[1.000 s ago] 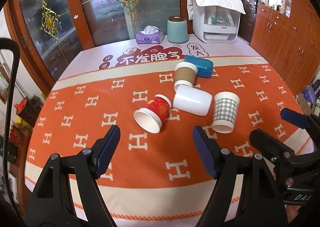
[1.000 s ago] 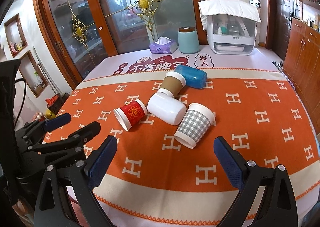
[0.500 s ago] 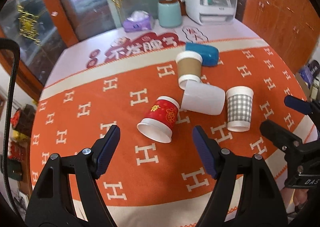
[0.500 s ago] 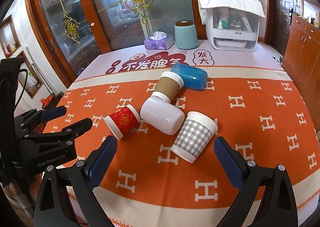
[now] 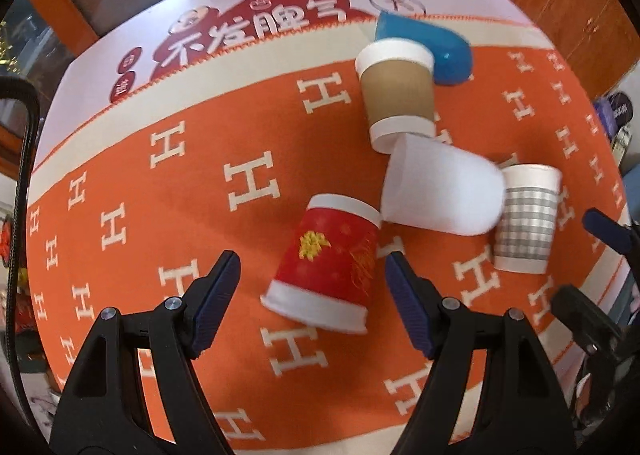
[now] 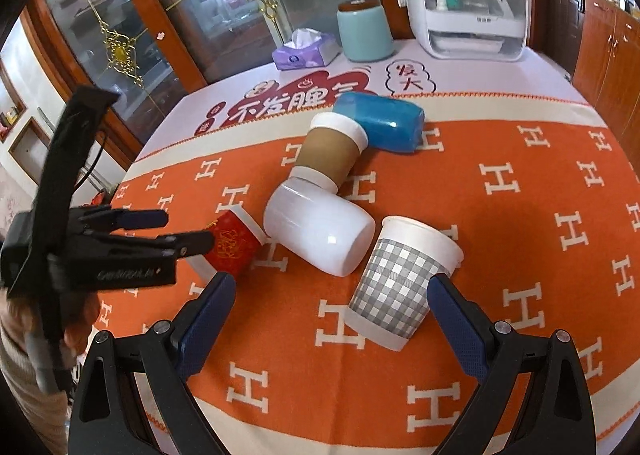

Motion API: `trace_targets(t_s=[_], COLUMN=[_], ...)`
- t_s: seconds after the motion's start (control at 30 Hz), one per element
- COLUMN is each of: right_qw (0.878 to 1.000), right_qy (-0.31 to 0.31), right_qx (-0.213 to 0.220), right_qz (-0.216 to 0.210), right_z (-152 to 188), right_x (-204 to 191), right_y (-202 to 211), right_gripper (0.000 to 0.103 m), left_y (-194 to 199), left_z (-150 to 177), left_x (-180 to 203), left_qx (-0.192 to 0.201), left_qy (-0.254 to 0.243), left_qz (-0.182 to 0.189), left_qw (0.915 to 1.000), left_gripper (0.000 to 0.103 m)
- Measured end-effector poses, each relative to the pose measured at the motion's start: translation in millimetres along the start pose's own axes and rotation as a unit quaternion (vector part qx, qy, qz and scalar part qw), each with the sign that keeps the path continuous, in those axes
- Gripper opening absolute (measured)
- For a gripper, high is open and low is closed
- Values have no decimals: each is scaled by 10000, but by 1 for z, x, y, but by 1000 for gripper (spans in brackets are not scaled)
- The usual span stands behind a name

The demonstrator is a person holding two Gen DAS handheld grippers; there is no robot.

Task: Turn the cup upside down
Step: 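Reach the left tool to the red cup and close around it, then lift the red cup with the left tool and carry it aside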

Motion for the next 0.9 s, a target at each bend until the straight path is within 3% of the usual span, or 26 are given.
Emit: trace_targets(t_s=[0.33,0.37,0.4,0.43,0.67,0.9], right_qw=[9997,9997,9996,9996,9995,9995], right_qy=[-86,-94,-103,-114,-183,-320], right_qx=[-227,-243,-255,-265,-260,-78], right_qz=[27,23,21,13,26,31], right_z=[9,9,9,10,14,26], right_x=[7,7,8,8,11,22], right_y=[-22,-22,-23,-24,-18,14], right_gripper=[98,98,98,98,98,98], left_y=[-52,-54,-56,-57,-38,11], left_z=[-10,-9,-9,-8,0,36], left_x=[5,5,4,3,-2,32], left_qx=[-687,-711,-741,-779,-715,-358], left_qy=[-360,-350,-319,-279,280,789], left_qz=[-108,-111,-90,-52,323,940], left_qw=[9969,9968,9967,9966,9965,9918], left_gripper=[73,70,59,57,56,56])
Point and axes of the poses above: each gripper's, at about its wrist camera, not at the fingertips, and y roughly against the way its jaws point, x to its right, z to its underside, the point moved 4 cm from there along -y, roughly the way its jaws point, and after that the axes turned 3 degrees about z, right-handed, at the moved point
